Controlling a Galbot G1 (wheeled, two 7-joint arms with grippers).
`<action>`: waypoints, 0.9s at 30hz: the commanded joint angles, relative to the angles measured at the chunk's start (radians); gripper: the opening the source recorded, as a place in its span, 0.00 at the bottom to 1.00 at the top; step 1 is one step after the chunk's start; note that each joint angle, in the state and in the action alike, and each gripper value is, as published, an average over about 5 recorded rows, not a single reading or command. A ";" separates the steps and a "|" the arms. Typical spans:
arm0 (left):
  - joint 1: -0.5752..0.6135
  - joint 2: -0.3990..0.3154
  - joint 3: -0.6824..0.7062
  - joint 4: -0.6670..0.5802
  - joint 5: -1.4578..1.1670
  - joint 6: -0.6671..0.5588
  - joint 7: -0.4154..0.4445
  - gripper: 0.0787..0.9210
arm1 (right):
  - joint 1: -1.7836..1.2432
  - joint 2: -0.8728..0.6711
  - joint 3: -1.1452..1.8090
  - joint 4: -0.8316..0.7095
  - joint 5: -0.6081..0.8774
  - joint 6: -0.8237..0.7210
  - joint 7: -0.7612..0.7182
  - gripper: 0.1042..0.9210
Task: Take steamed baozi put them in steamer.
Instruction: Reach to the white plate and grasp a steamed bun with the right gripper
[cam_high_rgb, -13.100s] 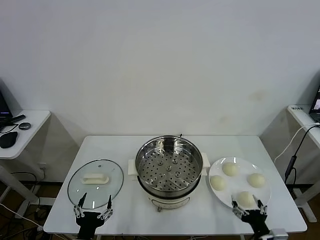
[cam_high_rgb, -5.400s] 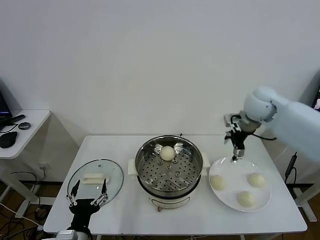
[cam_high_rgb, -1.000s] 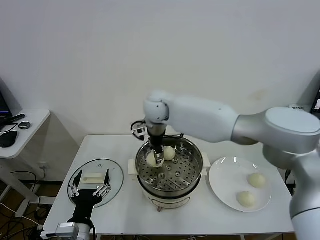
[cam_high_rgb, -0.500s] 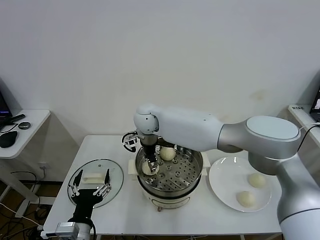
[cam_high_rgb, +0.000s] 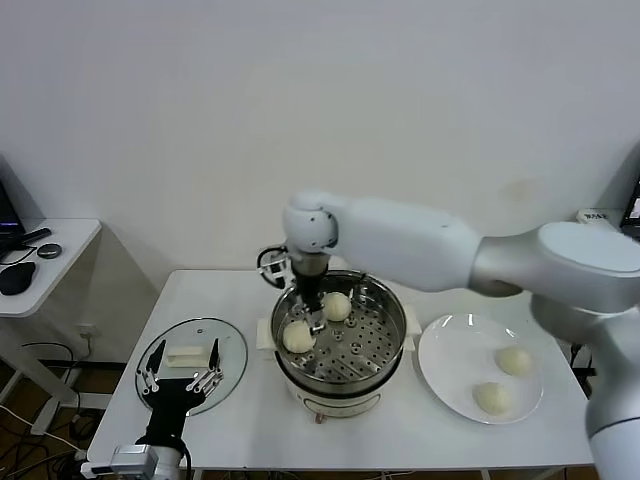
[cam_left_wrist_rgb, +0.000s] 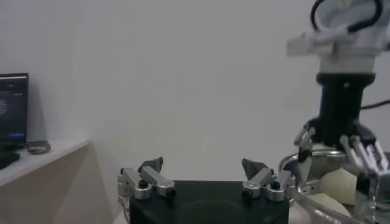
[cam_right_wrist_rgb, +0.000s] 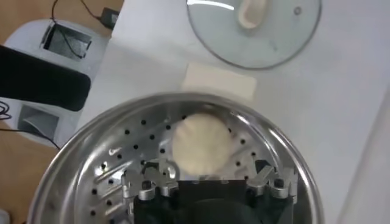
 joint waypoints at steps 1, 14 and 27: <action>0.002 0.005 -0.012 0.006 -0.006 0.000 -0.001 0.88 | 0.083 -0.373 0.106 0.232 0.016 0.008 -0.009 0.88; 0.028 0.022 -0.030 0.051 -0.018 0.004 0.004 0.88 | -0.311 -0.946 0.440 0.340 -0.078 0.288 0.052 0.88; 0.081 0.010 -0.023 0.047 -0.004 0.008 0.007 0.88 | -0.976 -0.934 0.874 0.313 -0.273 0.327 -0.023 0.88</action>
